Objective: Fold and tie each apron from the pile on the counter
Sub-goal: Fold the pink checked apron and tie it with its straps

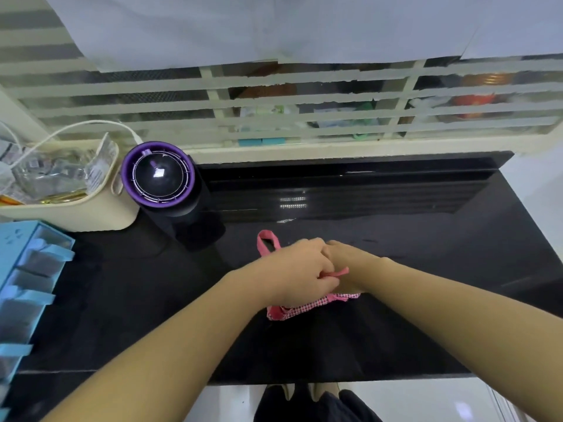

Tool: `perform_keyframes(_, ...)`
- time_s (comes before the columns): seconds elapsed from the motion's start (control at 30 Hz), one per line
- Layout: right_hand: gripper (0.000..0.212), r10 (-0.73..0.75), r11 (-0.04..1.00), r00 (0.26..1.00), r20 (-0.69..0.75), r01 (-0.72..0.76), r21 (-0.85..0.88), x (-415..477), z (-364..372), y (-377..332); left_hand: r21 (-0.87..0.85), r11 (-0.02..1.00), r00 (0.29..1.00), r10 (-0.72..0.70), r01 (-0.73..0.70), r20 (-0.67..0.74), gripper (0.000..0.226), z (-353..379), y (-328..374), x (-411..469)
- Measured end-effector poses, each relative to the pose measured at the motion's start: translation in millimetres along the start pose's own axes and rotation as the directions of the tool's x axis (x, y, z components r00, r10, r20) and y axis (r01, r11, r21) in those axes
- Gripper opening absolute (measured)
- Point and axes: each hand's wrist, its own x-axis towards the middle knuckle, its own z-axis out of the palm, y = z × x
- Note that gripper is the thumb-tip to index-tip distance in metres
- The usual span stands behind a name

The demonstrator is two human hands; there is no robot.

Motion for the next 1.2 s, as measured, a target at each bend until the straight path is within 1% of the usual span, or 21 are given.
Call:
perform_keyframes(0.07, 0.031, -0.014, 0.999, 0.999, -0.032, 0.015, 0.031, -0.3, 3.2, 3.4, -0.221, 0.975, 0.997, -0.002, -0.016, -0.079, 0.036, 12.6, -5.2, 9.1)
perform_keyframes(0.13, 0.032, 0.018, 0.999, 0.998, -0.057, -0.015, 0.05, -1.0, 11.0, 6.6, -0.421, 0.907, 0.988, -0.049, -0.017, -0.146, 0.034, 23.9, -14.7, 15.3)
perform_keyframes(0.2, 0.031, 0.054, 0.994, 0.995, -0.087, -0.045, 0.097, -2.8, 14.6, 8.7, -0.649, 0.761, 0.976, -0.115, -0.031, -0.182, 0.032, 31.7, -24.5, 20.0)
perform_keyframes(0.27, 0.03, 0.067, 0.989, 0.988, -0.14, -0.048, 0.137, -5.1, 16.7, 11.0, -0.772, 0.634, 0.975, -0.151, -0.033, -0.166, 0.029, 38.7, -32.2, 25.4)
perform_keyframes(0.3, 0.029, 0.068, 0.991, 0.984, -0.168, -0.047, 0.124, -6.0, 18.1, 13.4, -0.775, 0.632, 0.977, -0.158, -0.013, -0.145, 0.027, 43.9, -35.9, 28.3)
perform_keyframes(0.4, 0.029, 0.118, 0.988, 0.969, -0.216, -0.094, 0.119, -9.2, 24.4, 22.6, -0.706, 0.704, 0.98, -0.184, 0.079, -0.073, 0.006, 60.1, -47.4, 34.2)
perform_keyframes(0.43, 0.029, 0.14, 0.984, 0.963, -0.228, -0.109, 0.144, -10.9, 25.7, 24.4, -0.689, 0.716, 0.98, -0.193, 0.113, -0.039, 0.006, 63.5, -51.3, 35.9)
perform_keyframes(0.5, 0.03, 0.155, 0.979, 0.95, -0.271, -0.111, 0.17, -14.8, 25.2, 25.7, -0.643, 0.752, 0.983, -0.183, 0.147, 0.01, 0.021, 66.8, -56.3, 38.0)
perform_keyframes(0.57, 0.032, 0.182, 0.972, 0.939, -0.292, -0.127, 0.198, -19.4, 19.9, 25.9, -0.568, 0.809, 0.986, -0.164, 0.148, 0.022, 0.023, 66.2, -57.2, 40.3)
perform_keyframes(0.63, 0.034, 0.224, 0.951, 0.938, -0.265, -0.152, 0.268, -20.4, 8.8, 22.7, -0.512, 0.849, 0.99, -0.141, 0.129, 0.014, 0.019, 64.7, -56.5, 43.6)
perform_keyframes(0.7, 0.04, 0.268, 0.916, 0.948, -0.173, -0.195, 0.351, -15.6, -6.0, 15.5, -0.464, 0.878, 0.993, -0.118, 0.115, 0.024, 0.018, 62.5, -54.8, 47.4)
perform_keyframes(0.73, 0.044, 0.279, 0.898, 0.952, -0.127, -0.212, 0.386, -10.9, -12.0, 11.3, -0.463, 0.878, 0.992, -0.122, 0.119, 0.025, 0.015, 62.2, -54.8, 49.4)
perform_keyframes(0.8, 0.041, 0.284, 0.867, 0.955, -0.08, -0.221, 0.446, -1.8, -21.7, 2.9, -0.516, 0.841, 0.984, -0.175, 0.161, 0.022, 0.014, 61.6, -56.0, 51.0)
perform_keyframes(0.83, 0.038, 0.294, 0.837, 0.953, -0.074, -0.22, 0.502, 1.2, -24.7, 0.5, -0.549, 0.816, 0.979, -0.201, 0.178, 0.018, 0.016, 62.0, -57.2, 51.2)
perform_keyframes(0.87, 0.036, 0.315, 0.771, 0.947, -0.065, -0.215, 0.599, 2.2, -26.9, -0.7, -0.57, 0.804, 0.979, -0.204, 0.173, 0.008, 0.018, 62.2, -58.6, 51.1)
perform_keyframes(0.93, 0.029, 0.351, 0.508, 0.936, -0.003, -0.188, 0.84, -0.7, -27.2, 0.7, -0.575, 0.802, 0.981, -0.194, 0.162, 0.006, 0.024, 61.7, -60.4, 50.0)
perform_keyframes(0.97, 0.027, 0.351, 0.391, 0.936, 0.041, -0.186, 0.901, -2.2, -23.8, 3.6, -0.582, 0.795, 0.979, -0.201, 0.171, 0.014, 0.027, 61.6, -61.5, 49.7)
perform_keyframes(1.0, 0.029, 0.339, 0.337, 0.937, 0.084, -0.204, 0.919, -4.2, -18.4, 5.9, -0.59, 0.789, 0.979, -0.203, 0.175, 0.018, 0.028, 61.5, -61.9, 49.1)
perform_keyframes(1.03, 0.032, 0.322, 0.359, 0.94, 0.116, -0.235, 0.903, -5.8, -12.5, 6.8, -0.593, 0.786, 0.979, -0.202, 0.174, 0.02, 0.029, 62.8, -63.4, 49.4)
perform_keyframes(1.1, 0.033, 0.282, 0.522, 0.951, 0.124, -0.26, 0.812, -5.4, 0.4, 6.4, -0.603, 0.78, 0.981, -0.192, 0.165, 0.02, 0.03, 65.3, -65.1, 48.2)
perform_keyframes(1.2, 0.027, 0.311, 0.722, 0.95, -0.01, -0.229, 0.652, -0.3, 14.9, 11.4, -0.672, 0.723, 0.978, -0.206, 0.159, 0.01, 0.032, 70.0, -67.6, 44.8)
